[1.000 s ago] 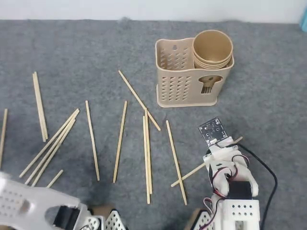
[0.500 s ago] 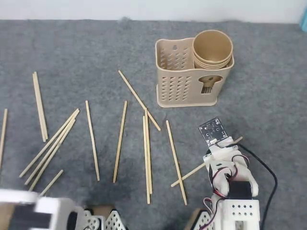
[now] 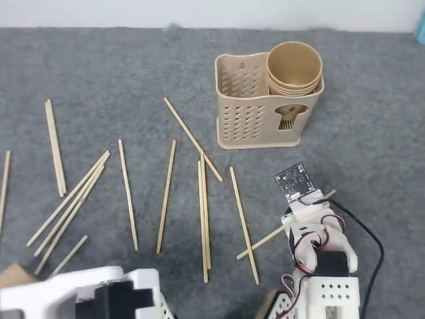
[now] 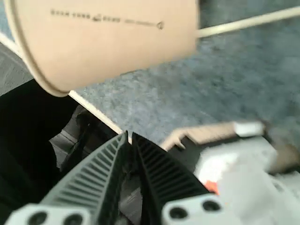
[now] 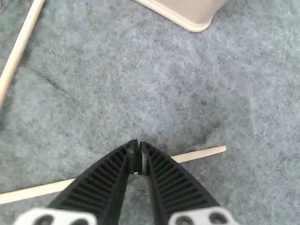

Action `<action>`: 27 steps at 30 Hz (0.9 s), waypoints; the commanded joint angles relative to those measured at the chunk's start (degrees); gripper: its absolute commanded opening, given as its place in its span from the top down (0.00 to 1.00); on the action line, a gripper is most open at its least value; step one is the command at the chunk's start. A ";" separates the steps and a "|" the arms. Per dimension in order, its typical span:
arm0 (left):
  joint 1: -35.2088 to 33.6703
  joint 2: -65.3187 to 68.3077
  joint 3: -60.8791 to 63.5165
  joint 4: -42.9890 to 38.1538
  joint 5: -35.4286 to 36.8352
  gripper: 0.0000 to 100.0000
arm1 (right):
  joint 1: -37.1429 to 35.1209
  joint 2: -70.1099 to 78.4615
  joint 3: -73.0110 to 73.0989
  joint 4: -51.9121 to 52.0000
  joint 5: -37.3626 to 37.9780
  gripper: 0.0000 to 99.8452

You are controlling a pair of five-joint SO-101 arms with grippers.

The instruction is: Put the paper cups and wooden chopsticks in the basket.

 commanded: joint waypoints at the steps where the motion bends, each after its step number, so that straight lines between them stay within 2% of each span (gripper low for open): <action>1: -2.99 -3.08 12.35 -18.20 -0.44 0.99 | -0.48 -0.75 -0.18 0.13 0.79 0.99; 7: -3.60 -0.18 21.14 -36.40 0.44 0.99 | -0.57 -0.75 -0.18 0.22 2.20 0.99; 17: 3.08 11.43 21.32 -59.60 14.24 0.99 | -0.57 -0.75 -0.18 0.31 2.20 0.99; 24: 8.88 16.26 21.41 -76.22 20.04 0.99 | -0.57 -0.75 -0.18 0.31 2.20 0.99; 27: 11.34 17.14 21.41 -82.90 25.58 0.99 | -0.57 -0.75 -0.18 0.31 2.20 0.99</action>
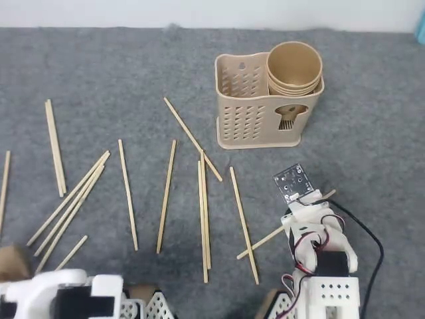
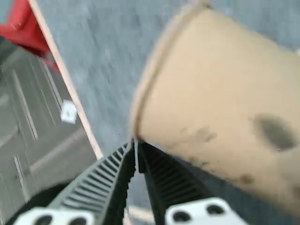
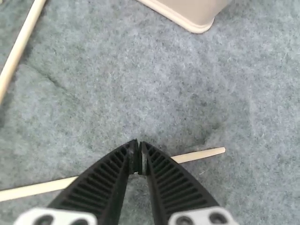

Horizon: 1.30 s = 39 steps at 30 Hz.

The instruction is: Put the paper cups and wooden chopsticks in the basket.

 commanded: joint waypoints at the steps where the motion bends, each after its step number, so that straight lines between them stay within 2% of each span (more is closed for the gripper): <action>1: 4.22 0.79 0.13 -11.25 8.09 0.99 | -0.48 -0.75 -0.18 0.31 0.88 0.99; 6: 10.11 1.93 0.22 -18.90 15.03 0.99 | -0.48 -0.75 -0.18 0.31 0.88 0.99; 13: 19.96 5.36 0.22 -24.70 22.51 0.99 | -0.31 -0.75 -0.18 0.31 0.88 0.99; 19: 24.00 8.44 0.31 -30.07 27.52 0.99 | -0.40 -0.75 -0.18 0.31 0.97 0.99; 23: 25.32 8.53 0.31 -32.44 28.22 0.99 | -0.40 -0.75 -0.18 0.31 1.05 0.99; 32: 30.59 8.53 0.22 -43.60 28.22 0.99 | -0.40 -0.75 -0.18 0.22 1.05 0.99; 39: 31.47 8.44 -0.22 -57.05 28.22 0.99 | -0.40 -0.75 -0.18 0.22 0.97 0.99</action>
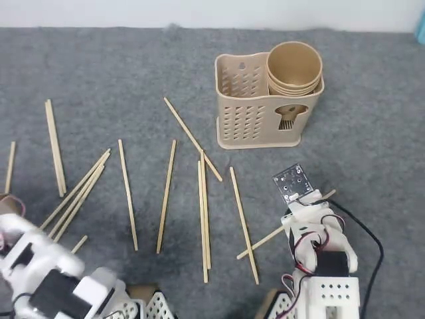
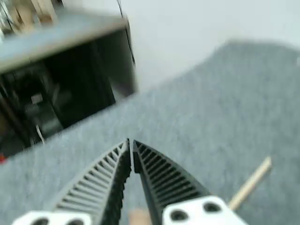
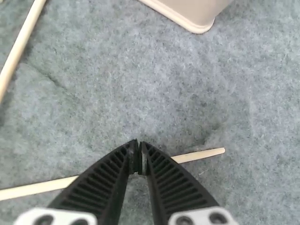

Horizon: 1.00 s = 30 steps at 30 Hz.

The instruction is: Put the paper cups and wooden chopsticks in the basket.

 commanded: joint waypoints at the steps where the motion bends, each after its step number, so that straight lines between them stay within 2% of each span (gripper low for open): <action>1: 0.18 -0.09 -0.75 -9.23 0.70 0.99 | -0.40 -0.75 -0.18 0.22 0.53 0.99; 4: -0.35 -0.09 -2.59 -8.79 0.70 0.99 | -0.40 -0.75 -0.18 0.22 0.62 0.99; 6: -0.35 -0.09 -5.49 -2.11 0.53 0.99 | -0.40 -0.75 -0.18 0.22 0.62 0.99; 8: -0.44 -0.09 -12.26 13.01 0.53 0.99 | -0.40 -0.75 -0.18 0.22 0.62 0.99; 13: 0.00 0.88 -40.22 70.33 0.09 0.99 | -0.40 -0.75 -0.18 0.22 0.62 0.99; 15: 1.76 1.85 -49.19 83.08 -2.46 0.99 | -0.40 -0.75 -0.18 0.22 0.62 0.99; 20: 5.36 4.75 -63.43 99.08 -8.09 0.99 | -0.40 -0.75 -0.18 0.22 0.70 0.99; 26: 5.98 9.14 -72.92 110.59 -8.18 0.98 | -0.40 -0.75 -0.18 0.22 0.79 0.99; 30: 5.89 14.33 -77.67 116.66 -8.26 0.89 | -0.40 -0.75 -0.18 0.22 0.88 0.99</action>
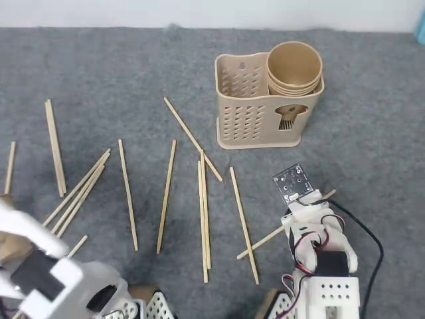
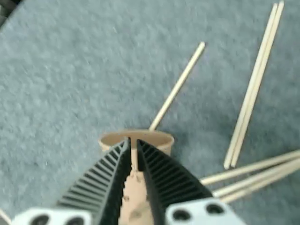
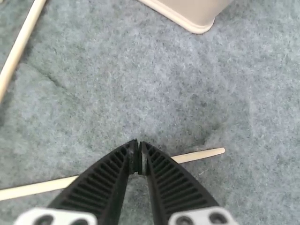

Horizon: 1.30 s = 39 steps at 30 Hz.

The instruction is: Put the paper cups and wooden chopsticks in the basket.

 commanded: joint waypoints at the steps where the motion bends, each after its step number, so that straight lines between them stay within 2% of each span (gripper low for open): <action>1: 0.44 4.75 -7.52 6.86 -0.53 0.85 | -0.48 -0.75 -0.18 0.22 0.88 0.99; 4: 0.09 9.67 -13.49 11.69 -0.79 0.74 | -0.48 -0.75 -0.18 0.22 0.88 0.99; 7: 0.00 14.77 -20.18 17.23 -5.19 0.68 | -0.48 -0.75 -0.18 0.22 0.88 0.99; 10: 0.00 20.04 -26.51 21.36 -8.53 0.68 | -0.48 -0.75 -0.18 0.22 0.88 0.99; 21: -2.20 38.15 -45.58 21.27 -10.55 0.68 | -0.48 -0.75 -0.18 0.22 0.88 0.99; 30: -4.40 42.20 -45.58 21.54 -18.11 0.68 | -0.48 -0.75 -0.18 0.22 0.88 0.99; 34: -5.54 40.97 -39.25 21.54 -23.30 0.68 | -0.48 -0.75 -0.18 0.22 0.88 0.99; 39: -5.80 37.01 -31.78 21.54 -24.53 0.68 | -0.48 -0.75 -0.18 0.04 0.88 0.99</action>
